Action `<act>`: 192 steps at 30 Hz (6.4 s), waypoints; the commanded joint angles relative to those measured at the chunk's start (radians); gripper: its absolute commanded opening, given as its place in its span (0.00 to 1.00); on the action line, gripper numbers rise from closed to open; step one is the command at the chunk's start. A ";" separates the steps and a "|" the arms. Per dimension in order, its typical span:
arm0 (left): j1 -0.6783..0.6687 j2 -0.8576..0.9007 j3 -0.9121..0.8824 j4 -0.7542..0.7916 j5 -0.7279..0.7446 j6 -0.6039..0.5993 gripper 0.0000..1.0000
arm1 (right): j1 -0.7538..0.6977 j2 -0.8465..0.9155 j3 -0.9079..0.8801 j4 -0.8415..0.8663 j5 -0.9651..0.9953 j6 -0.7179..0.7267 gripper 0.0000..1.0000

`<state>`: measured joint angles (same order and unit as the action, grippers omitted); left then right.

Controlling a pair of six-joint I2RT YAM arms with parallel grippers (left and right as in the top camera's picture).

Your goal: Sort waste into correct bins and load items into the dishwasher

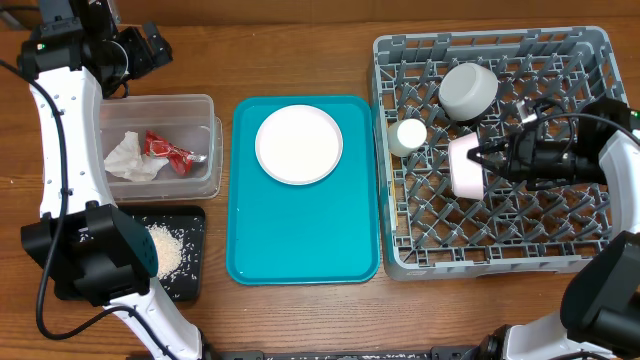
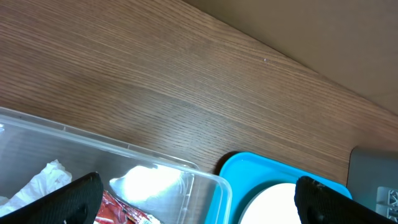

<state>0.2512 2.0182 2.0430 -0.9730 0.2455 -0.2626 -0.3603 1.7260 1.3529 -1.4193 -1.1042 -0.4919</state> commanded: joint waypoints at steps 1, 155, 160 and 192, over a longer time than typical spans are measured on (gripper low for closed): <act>0.003 0.007 0.023 0.001 -0.010 -0.007 1.00 | -0.002 0.006 -0.026 0.018 -0.052 -0.013 0.05; -0.016 0.014 0.054 0.132 -0.088 -0.100 1.00 | 0.794 0.185 0.558 0.476 1.350 0.753 0.27; -0.016 0.014 0.054 0.131 -0.088 -0.100 1.00 | 0.864 0.260 0.557 0.496 1.350 0.754 0.24; -0.016 0.014 0.054 0.132 -0.088 -0.100 1.00 | 0.878 0.444 0.425 0.602 1.188 0.753 0.47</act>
<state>0.2363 2.0193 2.0712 -0.8413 0.1467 -0.3462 0.5171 2.1612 1.8034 -0.8295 0.1101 0.2611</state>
